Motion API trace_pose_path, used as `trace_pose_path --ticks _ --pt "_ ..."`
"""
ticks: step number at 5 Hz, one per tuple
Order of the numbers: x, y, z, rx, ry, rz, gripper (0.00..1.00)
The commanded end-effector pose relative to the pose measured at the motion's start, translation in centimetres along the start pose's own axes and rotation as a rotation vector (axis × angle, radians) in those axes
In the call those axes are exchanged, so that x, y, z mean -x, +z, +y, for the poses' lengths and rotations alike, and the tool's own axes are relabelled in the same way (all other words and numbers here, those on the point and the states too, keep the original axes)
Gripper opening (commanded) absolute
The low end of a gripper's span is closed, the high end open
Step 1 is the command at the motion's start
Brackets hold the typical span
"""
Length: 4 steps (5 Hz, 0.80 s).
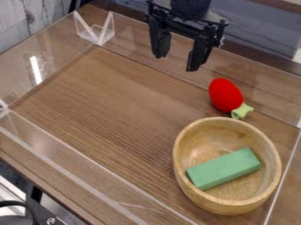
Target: Move the red object to the left side of the table
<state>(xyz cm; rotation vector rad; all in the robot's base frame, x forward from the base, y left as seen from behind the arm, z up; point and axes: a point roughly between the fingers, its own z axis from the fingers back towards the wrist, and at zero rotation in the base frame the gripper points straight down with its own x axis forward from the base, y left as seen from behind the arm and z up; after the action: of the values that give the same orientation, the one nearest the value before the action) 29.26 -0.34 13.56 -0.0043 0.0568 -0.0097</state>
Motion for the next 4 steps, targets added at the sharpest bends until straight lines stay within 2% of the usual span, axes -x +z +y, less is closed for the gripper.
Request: trace_pose_path --ticks 1,2,3,4 --pt "0.5 -0.4 -0.3 0.010 0.039 0.018 1.00" --pt "-0.2 -2.2 -1.3 0.024 0.119 0.032 1.00" --pt "-1.9 -3.7 -3.6 0.065 0.258 0.001 1.00" --pt "-2.6 -4.2 -6.6 0.102 0.287 -0.022 1.00"
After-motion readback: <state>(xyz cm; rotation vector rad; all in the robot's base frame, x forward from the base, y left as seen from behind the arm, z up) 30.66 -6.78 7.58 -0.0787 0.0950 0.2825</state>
